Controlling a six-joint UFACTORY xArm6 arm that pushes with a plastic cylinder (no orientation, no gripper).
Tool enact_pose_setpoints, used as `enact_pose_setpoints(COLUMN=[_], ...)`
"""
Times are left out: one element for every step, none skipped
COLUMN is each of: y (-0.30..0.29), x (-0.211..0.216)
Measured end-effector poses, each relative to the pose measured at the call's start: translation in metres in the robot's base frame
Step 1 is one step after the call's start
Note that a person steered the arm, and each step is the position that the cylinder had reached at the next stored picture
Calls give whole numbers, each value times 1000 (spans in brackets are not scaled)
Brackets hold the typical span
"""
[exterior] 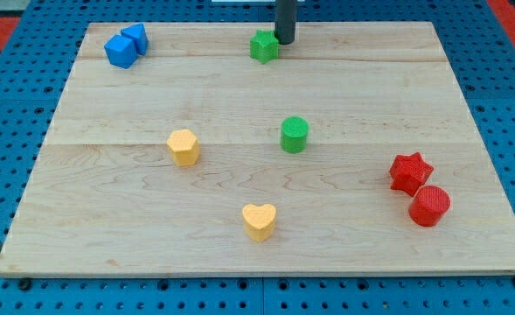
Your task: Push the green circle into the yellow hexagon
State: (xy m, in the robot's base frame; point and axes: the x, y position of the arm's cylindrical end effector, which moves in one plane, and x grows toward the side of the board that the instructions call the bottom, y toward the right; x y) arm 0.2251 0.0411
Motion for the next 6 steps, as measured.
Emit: enact_pose_setpoints(y=[-62,-135,-151,-119,-138,-206], x=[29,66,99,132,152,139])
